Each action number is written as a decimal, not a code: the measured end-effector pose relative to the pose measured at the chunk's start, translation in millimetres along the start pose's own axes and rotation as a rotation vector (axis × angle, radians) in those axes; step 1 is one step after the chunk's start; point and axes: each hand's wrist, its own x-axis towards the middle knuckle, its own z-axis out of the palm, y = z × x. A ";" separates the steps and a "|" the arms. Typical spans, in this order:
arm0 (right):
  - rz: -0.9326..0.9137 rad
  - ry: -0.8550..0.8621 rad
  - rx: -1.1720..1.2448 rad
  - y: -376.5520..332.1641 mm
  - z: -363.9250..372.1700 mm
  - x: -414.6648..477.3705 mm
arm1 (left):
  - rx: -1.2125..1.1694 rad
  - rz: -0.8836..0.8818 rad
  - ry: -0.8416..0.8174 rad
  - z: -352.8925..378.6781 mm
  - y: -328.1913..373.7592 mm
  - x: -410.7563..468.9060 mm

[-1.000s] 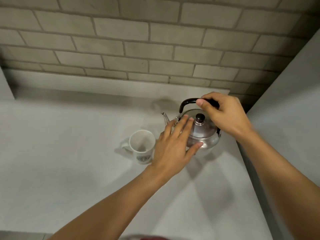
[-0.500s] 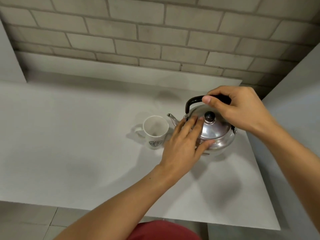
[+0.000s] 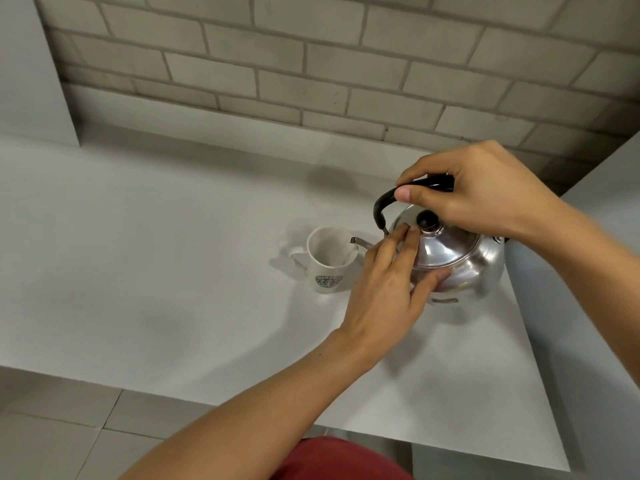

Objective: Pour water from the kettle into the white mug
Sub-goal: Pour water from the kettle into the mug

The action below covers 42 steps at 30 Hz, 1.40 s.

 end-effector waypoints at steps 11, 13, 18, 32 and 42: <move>-0.061 -0.049 -0.087 -13.0 2.8 9.6 | -0.178 -0.049 0.050 7.5 -5.1 -0.8; -0.069 -0.049 -0.102 -14.9 3.0 11.2 | -0.209 -0.058 0.059 7.1 -4.9 0.6; -0.076 -0.057 -0.112 -17.2 1.1 13.8 | -0.231 -0.055 0.065 8.7 -3.0 2.3; -0.026 -0.149 -0.168 -28.0 -9.4 26.9 | -0.305 -0.058 0.106 11.6 -1.9 11.2; -0.014 -0.190 -0.184 -31.5 -9.8 33.8 | -0.361 -0.053 0.134 14.6 -3.2 13.5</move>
